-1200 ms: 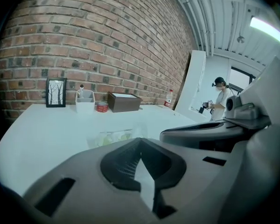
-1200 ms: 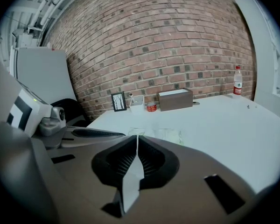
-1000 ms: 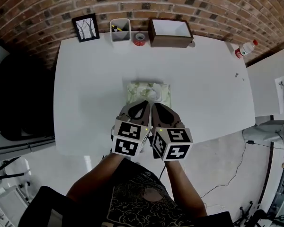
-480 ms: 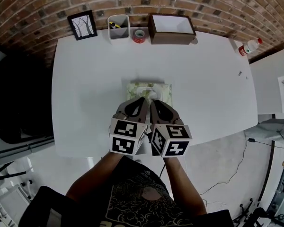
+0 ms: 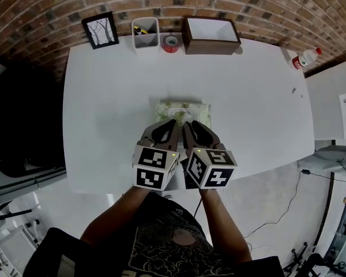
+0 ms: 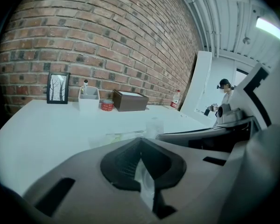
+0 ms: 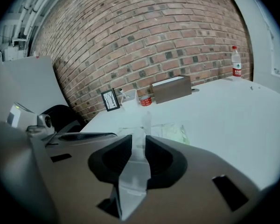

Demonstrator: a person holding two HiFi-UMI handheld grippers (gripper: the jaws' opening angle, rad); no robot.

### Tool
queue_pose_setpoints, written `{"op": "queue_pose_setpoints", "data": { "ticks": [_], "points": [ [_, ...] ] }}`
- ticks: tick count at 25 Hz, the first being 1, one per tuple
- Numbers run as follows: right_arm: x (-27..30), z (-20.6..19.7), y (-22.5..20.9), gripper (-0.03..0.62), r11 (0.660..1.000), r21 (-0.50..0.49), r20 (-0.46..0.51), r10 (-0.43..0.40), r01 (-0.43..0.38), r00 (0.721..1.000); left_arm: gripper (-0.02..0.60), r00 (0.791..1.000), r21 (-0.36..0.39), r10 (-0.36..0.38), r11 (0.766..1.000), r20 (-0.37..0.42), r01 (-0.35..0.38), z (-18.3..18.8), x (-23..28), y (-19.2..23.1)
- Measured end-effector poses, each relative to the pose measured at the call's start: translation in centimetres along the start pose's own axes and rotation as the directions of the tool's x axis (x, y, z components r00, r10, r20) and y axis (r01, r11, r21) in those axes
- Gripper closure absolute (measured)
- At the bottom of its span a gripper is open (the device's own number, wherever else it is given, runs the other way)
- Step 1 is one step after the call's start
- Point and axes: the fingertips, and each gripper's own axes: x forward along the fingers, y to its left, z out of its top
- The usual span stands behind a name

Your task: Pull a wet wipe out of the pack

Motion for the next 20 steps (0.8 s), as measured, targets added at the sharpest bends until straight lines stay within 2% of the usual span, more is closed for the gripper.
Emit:
{"op": "queue_pose_setpoints", "data": {
  "ticks": [7,12,20],
  "points": [
    [0.39,0.41,-0.74,0.514,0.998,0.063,0.000,0.001,-0.001,1.000,0.569,1.000,0.001,-0.001,1.000,-0.005,0.001,-0.08,-0.09,-0.05],
    [0.57,0.37,-1.04,0.570,0.999,0.043,-0.006,-0.009,0.009,1.000,0.569,1.000,0.003,-0.001,1.000,-0.005,0.001,-0.08,-0.32,-0.09],
    [0.29,0.53,-0.73,0.577,1.000,0.016,0.000,0.001,-0.001,1.000,0.569,1.000,-0.005,0.010,1.000,-0.008,-0.010,-0.05,-0.66,0.19]
  ]
}}
